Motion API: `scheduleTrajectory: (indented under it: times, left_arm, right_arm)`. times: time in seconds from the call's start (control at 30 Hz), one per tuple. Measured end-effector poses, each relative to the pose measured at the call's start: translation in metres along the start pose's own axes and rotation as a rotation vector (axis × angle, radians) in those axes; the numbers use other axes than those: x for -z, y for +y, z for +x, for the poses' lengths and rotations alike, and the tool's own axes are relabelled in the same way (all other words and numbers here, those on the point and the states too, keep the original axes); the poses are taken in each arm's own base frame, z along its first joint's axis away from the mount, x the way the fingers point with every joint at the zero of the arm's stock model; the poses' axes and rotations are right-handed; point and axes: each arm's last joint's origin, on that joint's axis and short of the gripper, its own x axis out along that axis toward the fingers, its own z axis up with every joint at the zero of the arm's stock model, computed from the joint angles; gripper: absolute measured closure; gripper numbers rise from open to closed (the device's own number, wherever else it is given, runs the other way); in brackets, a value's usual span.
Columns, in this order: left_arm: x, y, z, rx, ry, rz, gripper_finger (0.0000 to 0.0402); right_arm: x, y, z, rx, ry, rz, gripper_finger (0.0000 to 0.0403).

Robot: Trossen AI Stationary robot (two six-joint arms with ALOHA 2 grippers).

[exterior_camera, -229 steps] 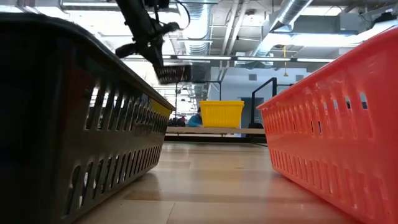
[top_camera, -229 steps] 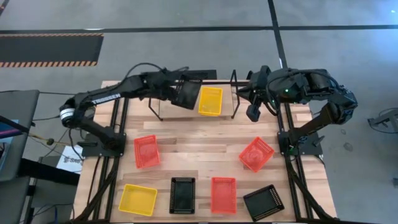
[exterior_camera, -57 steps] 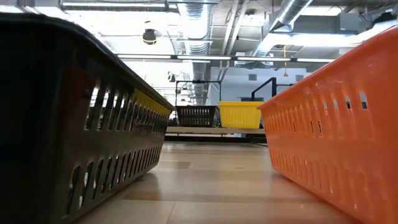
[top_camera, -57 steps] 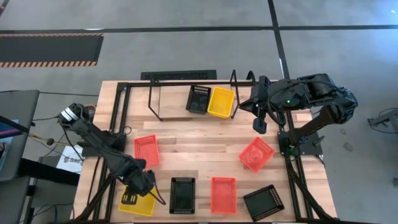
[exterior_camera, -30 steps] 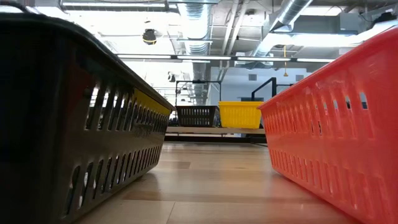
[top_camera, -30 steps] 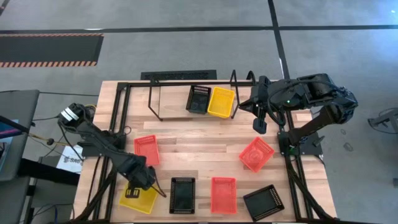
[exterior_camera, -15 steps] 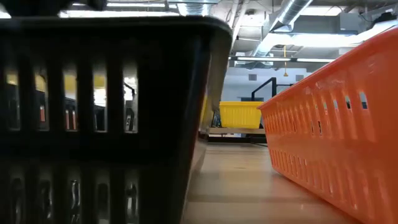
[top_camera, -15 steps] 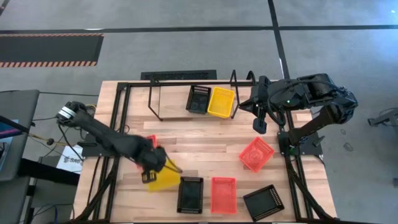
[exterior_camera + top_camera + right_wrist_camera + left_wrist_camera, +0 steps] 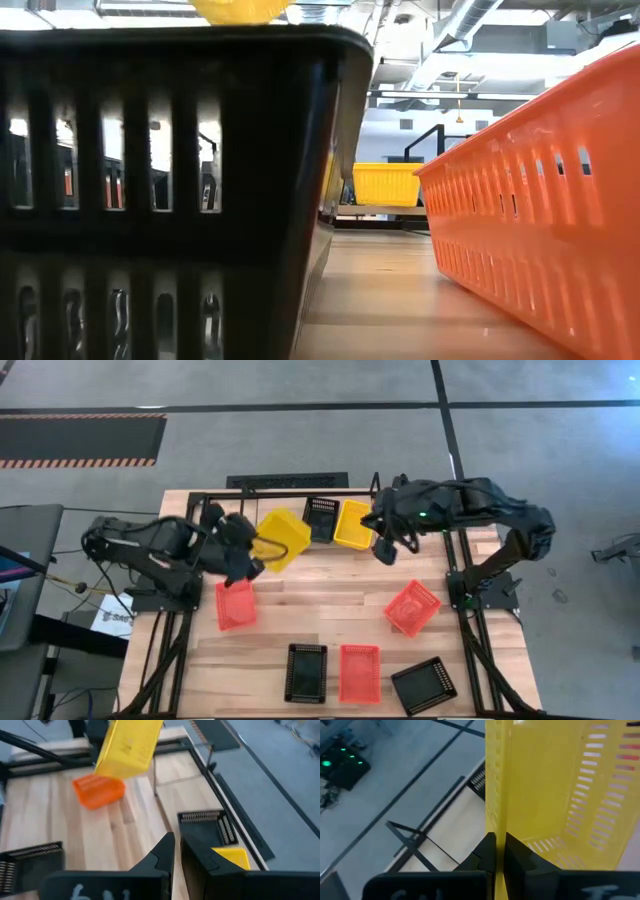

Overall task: Stack baskets on shelf by color
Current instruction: Stack the yellow basket on the yellow basket on the shelf

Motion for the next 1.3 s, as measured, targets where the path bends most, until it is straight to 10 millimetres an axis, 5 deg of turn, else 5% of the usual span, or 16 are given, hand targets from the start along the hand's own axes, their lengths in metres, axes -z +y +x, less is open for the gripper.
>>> scheduleTrajectory:
  times: [0.3, 0.53, 0.8, 1.07, 1.3]
  left_arm:
    - [-0.018, 0.012, 0.040, -0.023, 0.106, 0.008, 0.0401]
    - [-0.023, -0.002, 0.077, -0.006, 0.217, 0.085, 0.0401]
    - [-0.028, -0.022, 0.111, 0.054, 0.260, 0.188, 0.0401]
    - [-0.039, -0.022, 0.113, 0.076, 0.180, 0.154, 0.0401]
    - [-0.039, -0.019, 0.105, 0.102, 0.176, 0.142, 0.0401]
  right_arm:
    - [-0.015, 0.008, 0.079, 0.065, 0.091, -0.020, 0.0349]
    - [-0.034, 0.017, 0.093, 0.075, 0.086, -0.051, 0.0338]
    - [-0.016, 0.014, 0.104, 0.112, 0.258, 0.007, 0.0270]
    - [-0.009, 0.021, 0.130, 0.122, 0.323, -0.015, 0.0201]
    - [-0.015, 0.013, 0.136, 0.130, 0.285, -0.013, 0.0198]
